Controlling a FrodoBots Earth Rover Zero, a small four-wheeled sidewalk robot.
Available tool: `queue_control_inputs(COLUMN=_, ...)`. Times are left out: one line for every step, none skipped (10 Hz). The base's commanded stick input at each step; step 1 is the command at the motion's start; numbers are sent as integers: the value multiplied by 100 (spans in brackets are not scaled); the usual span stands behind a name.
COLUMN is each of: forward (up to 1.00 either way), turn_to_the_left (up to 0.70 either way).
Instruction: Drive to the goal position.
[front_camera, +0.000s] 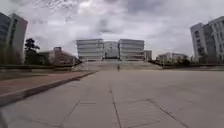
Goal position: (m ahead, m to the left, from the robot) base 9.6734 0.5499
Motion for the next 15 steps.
queue_control_inputs(forward=100, turn_to_the_left=0)
queue_control_inputs(forward=100, turn_to_the_left=0)
queue_control_inputs(forward=100, turn_to_the_left=0)
queue_control_inputs(forward=100, turn_to_the_left=0)
queue_control_inputs(forward=100, turn_to_the_left=0)
queue_control_inputs(forward=100, turn_to_the_left=0)
queue_control_inputs(forward=100, turn_to_the_left=0)
queue_control_inputs(forward=100, turn_to_the_left=0)
queue_control_inputs(forward=100, turn_to_the_left=0)
queue_control_inputs(forward=100, turn_to_the_left=0)
queue_control_inputs(forward=100, turn_to_the_left=0)
queue_control_inputs(forward=100, turn_to_the_left=0)
queue_control_inputs(forward=100, turn_to_the_left=0)
queue_control_inputs(forward=100, turn_to_the_left=0)
queue_control_inputs(forward=100, turn_to_the_left=0)
